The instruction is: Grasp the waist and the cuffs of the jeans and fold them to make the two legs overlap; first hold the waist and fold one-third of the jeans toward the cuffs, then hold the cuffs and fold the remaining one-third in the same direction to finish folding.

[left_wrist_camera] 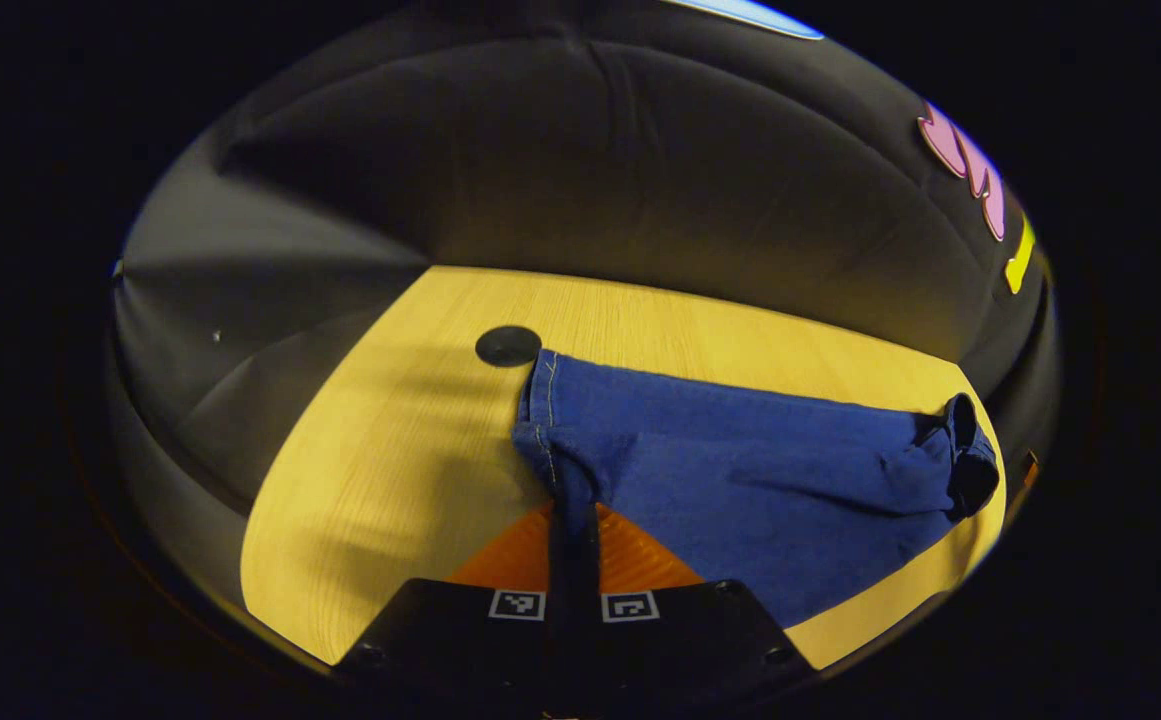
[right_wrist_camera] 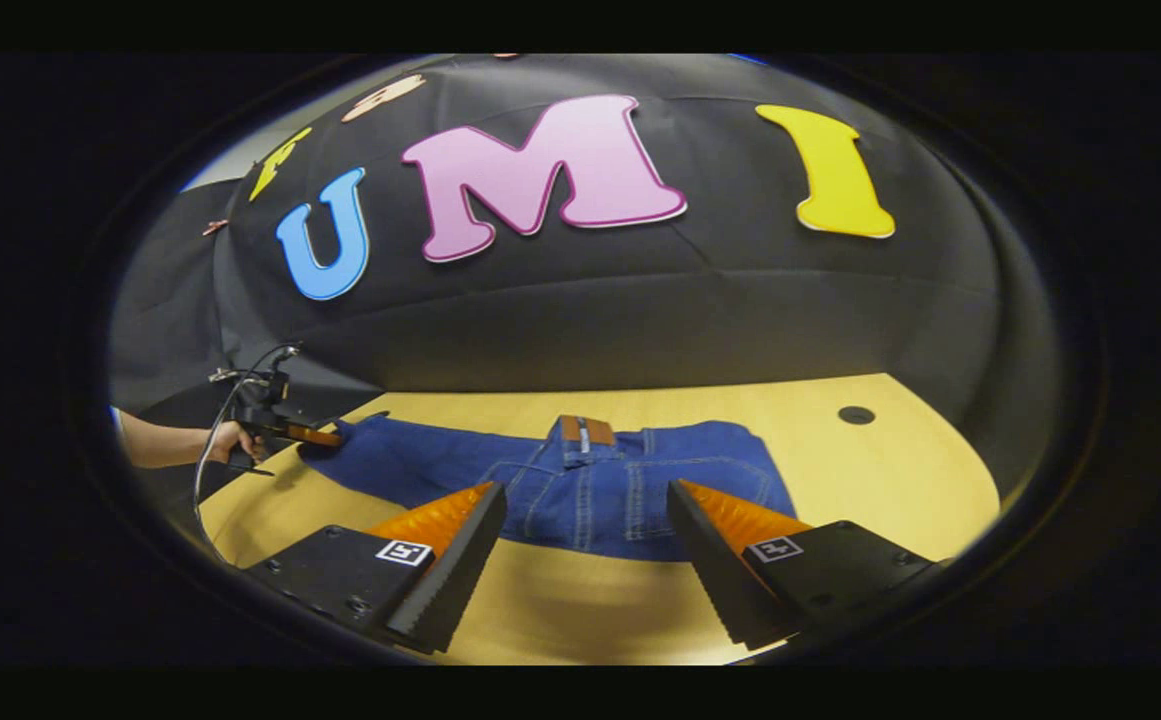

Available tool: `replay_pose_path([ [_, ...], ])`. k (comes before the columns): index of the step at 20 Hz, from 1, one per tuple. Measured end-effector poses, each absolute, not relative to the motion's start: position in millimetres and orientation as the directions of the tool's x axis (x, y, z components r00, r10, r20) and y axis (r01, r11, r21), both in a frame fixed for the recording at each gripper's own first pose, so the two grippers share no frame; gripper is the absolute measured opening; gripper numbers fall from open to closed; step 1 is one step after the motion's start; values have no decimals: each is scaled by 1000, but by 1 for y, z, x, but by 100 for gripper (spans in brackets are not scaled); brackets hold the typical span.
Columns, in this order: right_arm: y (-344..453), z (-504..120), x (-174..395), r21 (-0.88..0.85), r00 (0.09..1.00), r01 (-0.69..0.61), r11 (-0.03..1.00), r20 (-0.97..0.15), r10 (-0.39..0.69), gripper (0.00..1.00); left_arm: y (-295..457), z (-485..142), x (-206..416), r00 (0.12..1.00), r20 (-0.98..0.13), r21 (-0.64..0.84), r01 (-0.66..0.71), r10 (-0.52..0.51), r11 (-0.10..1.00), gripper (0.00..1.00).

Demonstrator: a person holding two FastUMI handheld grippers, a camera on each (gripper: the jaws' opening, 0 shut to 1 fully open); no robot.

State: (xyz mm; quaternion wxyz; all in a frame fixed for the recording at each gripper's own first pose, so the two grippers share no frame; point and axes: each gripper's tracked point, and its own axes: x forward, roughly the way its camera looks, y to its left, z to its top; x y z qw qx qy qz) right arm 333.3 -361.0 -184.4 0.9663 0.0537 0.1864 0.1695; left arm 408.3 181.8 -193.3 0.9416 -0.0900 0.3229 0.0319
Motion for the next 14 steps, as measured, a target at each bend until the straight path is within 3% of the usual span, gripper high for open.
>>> replay_pose_path([
  [6, -432, -171, 314, 98, 892, -227, 969, -378, 248, 98, 108, -83, 374, 835, -549, -127, -52, -27, 991, 6],
  [14, -521, -121, 286, 85, 939, -88, 993, -326, 111, 98, -71, 46, 356, 873, -444, -160, 145, -203, 976, 6],
])
